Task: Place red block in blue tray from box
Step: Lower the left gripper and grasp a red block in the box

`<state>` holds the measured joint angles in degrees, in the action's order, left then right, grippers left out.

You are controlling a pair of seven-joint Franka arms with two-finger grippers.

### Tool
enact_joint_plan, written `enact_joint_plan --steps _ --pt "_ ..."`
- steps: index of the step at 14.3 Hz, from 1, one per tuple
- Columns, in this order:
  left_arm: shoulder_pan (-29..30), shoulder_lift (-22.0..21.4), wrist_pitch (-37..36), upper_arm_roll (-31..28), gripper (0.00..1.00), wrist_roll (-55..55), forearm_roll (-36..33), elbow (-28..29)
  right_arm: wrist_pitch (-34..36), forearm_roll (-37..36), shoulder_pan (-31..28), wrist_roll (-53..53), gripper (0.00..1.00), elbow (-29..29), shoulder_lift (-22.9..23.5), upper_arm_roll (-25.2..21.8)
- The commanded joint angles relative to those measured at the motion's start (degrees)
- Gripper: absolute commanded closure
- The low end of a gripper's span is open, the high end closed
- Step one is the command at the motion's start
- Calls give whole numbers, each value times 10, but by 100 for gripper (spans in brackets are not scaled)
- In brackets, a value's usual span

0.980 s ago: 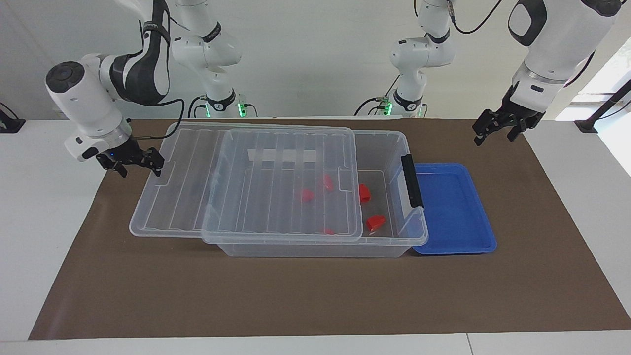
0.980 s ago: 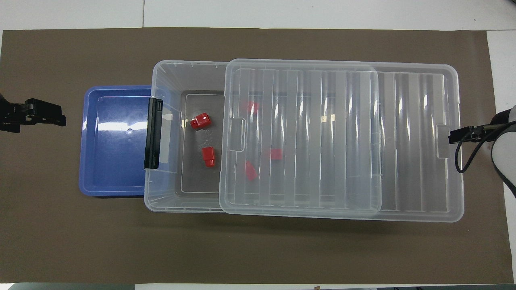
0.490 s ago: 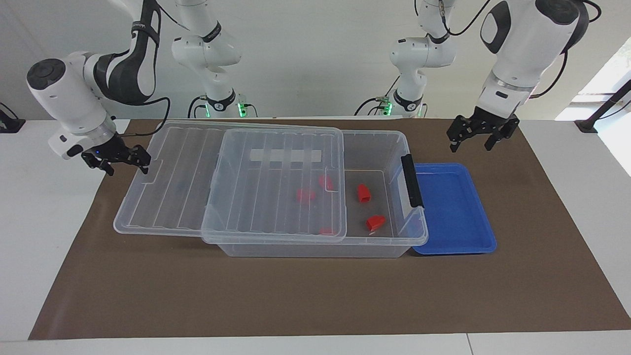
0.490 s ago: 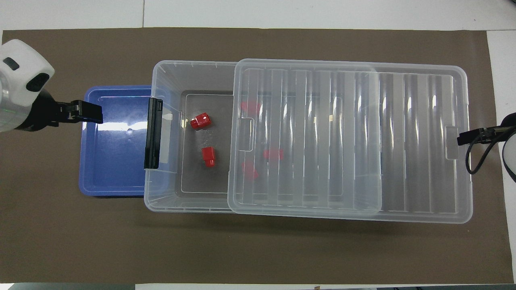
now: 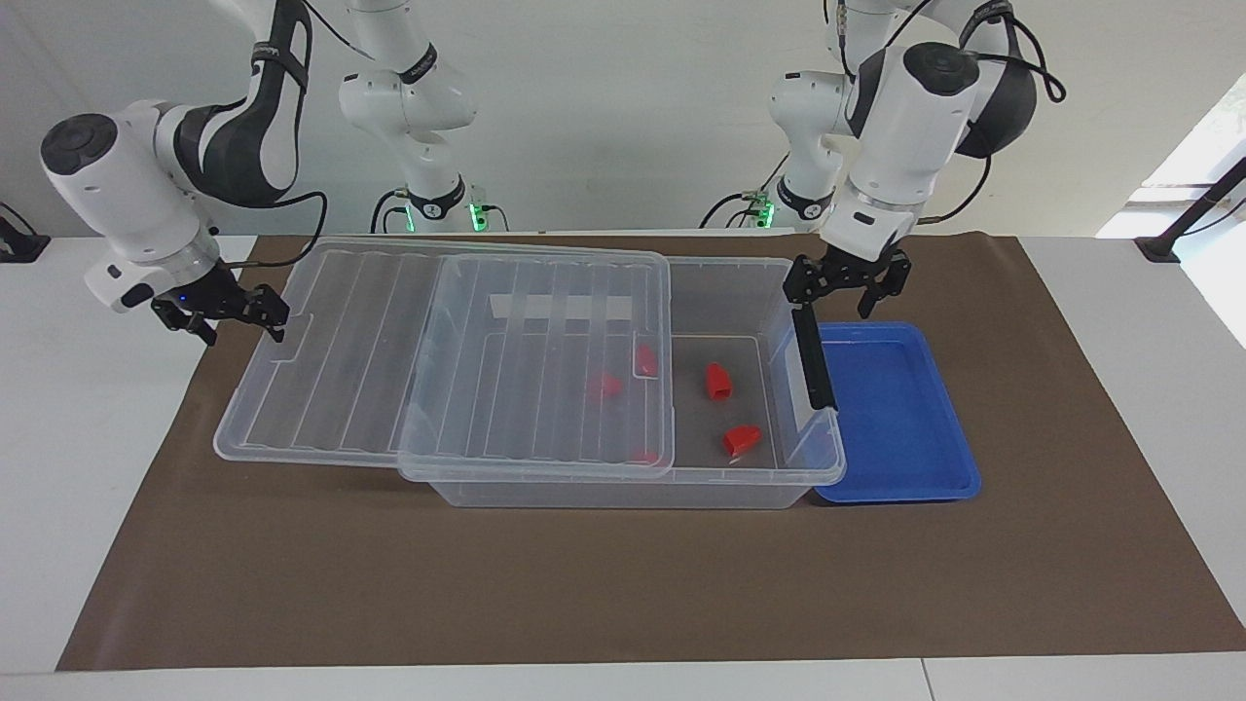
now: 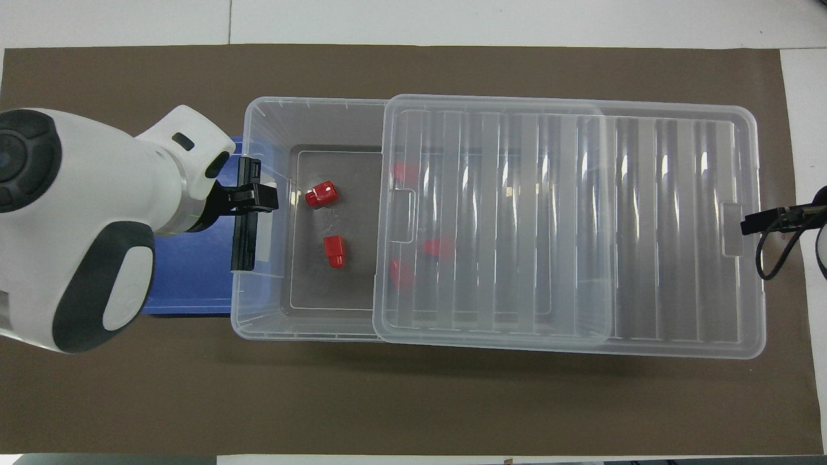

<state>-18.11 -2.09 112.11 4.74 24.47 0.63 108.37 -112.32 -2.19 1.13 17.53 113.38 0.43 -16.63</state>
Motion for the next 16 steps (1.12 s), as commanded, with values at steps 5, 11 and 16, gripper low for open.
enact_joint_plan --steps 5,11,16 --pt "-81 56 89 -8 0 107 -6 40 -8 -11 -3 29 0 7 -6 -9" --pt "-90 73 159 -8 0 114 -7 97 27 -11 9 23 0 -39 4 -5" --pt "-98 93 200 -8 0 117 -7 123 90 1 9 22 0 -90 -3 22"
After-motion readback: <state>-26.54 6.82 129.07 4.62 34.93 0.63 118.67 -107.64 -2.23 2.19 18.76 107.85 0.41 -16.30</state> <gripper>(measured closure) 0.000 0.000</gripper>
